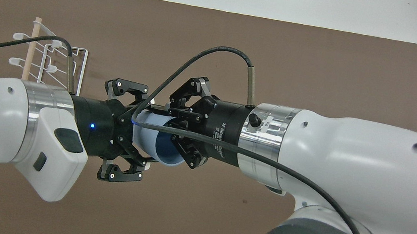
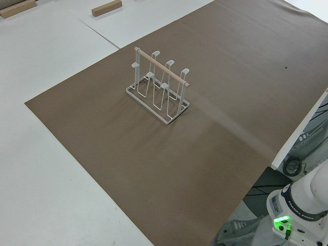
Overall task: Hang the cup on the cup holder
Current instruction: 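Grasp the cup rim with the left gripper from the right gripper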
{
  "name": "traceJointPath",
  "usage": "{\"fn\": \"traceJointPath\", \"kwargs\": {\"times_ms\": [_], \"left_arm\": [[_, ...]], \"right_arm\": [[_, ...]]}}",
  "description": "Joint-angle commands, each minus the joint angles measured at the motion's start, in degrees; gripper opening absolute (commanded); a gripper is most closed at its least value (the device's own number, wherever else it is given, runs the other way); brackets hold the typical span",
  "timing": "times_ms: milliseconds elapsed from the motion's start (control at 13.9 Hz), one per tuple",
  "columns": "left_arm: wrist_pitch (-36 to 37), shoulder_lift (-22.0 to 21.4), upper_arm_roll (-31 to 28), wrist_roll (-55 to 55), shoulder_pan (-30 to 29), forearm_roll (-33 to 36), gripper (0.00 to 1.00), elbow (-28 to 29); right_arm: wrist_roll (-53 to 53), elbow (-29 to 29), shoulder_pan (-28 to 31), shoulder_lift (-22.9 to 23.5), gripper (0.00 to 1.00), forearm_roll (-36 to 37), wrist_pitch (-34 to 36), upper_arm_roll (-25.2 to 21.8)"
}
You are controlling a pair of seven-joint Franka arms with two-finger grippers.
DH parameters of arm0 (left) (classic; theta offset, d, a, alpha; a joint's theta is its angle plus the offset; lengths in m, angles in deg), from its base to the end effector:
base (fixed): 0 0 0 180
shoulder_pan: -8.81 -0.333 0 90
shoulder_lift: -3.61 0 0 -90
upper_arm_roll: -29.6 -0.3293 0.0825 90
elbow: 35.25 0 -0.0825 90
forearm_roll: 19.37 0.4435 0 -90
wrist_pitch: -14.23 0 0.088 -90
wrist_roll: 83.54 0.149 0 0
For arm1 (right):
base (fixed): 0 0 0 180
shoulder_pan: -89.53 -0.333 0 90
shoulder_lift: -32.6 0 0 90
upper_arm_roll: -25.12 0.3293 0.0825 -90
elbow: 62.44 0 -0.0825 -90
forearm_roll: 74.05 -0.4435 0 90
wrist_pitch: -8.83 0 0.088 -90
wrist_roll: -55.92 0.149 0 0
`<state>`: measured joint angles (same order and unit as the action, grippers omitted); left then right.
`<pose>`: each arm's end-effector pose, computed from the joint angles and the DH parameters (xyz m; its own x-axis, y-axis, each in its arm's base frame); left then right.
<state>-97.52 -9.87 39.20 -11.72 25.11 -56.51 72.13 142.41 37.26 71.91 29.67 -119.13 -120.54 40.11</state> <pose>0.4933 -0.3204 0.6266 -0.0048 -0.7875 0.6163 -0.9984 -0.0308 -0.0471 0.5420 0.4011 0.6332 0.3704 -0.6430 -0.6704 -0.9102 -0.1074 -0.3999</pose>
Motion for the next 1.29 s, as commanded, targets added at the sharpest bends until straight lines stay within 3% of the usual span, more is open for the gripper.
{"fn": "traceJointPath", "kwargs": {"times_ms": [0, 72, 575, 934, 1222], "left_arm": [[2.06, 0.12, -0.45, -1.33, 0.22, -0.04, 0.0, -1.03], [2.15, 0.12, -0.45, -1.33, 0.13, -0.03, 0.0, -1.03], [4.17, 0.12, -0.89, -1.33, -0.4, 2.85, 0.0, -1.21], [6.54, 0.03, -1.33, -1.42, -0.48, 18.3, 0.0, -2.0], [11.2, 0.12, -1.51, -1.6, -4.87, 32.1, 0.0, -2.7]], "right_arm": [[-0.27, -1.17, 0.4, 0.74, 0.49, -1.16, -0.62, 0.48], [-0.71, -1.17, 0.4, 0.74, 0.99, -0.46, -0.62, 0.48], [-4.66, -1.26, 0.22, 0.74, 1.0, -0.02, -0.27, 0.48], [-4.66, -1.35, 0.4, 0.74, 1.0, -0.02, -0.18, 0.48], [-4.66, -1.35, 0.48, 0.74, 1.0, -0.02, -0.18, 0.48]]}}
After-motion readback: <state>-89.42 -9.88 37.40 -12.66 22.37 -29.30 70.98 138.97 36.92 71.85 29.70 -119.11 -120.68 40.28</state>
